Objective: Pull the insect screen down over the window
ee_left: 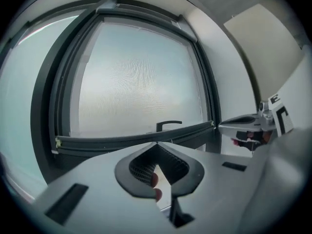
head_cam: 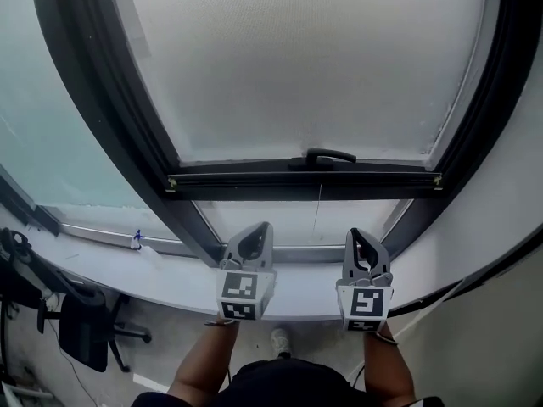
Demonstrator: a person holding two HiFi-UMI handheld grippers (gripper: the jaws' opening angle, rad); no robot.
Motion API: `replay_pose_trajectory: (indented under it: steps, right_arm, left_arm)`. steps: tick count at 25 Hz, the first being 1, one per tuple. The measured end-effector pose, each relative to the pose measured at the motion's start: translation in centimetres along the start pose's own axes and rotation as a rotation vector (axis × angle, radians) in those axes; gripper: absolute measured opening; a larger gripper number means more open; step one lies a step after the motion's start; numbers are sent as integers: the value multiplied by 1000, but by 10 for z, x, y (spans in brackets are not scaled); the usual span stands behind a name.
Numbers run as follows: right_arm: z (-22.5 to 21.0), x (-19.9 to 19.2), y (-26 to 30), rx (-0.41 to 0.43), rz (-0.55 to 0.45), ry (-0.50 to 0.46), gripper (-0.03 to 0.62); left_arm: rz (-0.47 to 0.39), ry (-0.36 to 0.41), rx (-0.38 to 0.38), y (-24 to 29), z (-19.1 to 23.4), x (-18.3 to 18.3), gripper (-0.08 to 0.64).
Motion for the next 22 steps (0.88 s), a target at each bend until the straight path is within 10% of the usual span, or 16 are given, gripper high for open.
replay_pose_trajectory:
  steps: [22]
  right_arm:
    - [-18,-45,-180,55,-10,109,6]
  left_arm:
    - [30,-92,50,-142,-140,-23,3]
Point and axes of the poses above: the fingertips, and each gripper's own axes: y forward along the fingers, z to its left, x out of its top, the point moved 9 cm from there along -y, backward along the fingers, and after that the axes turned 6 degrees about y, right-handed, at the moved point
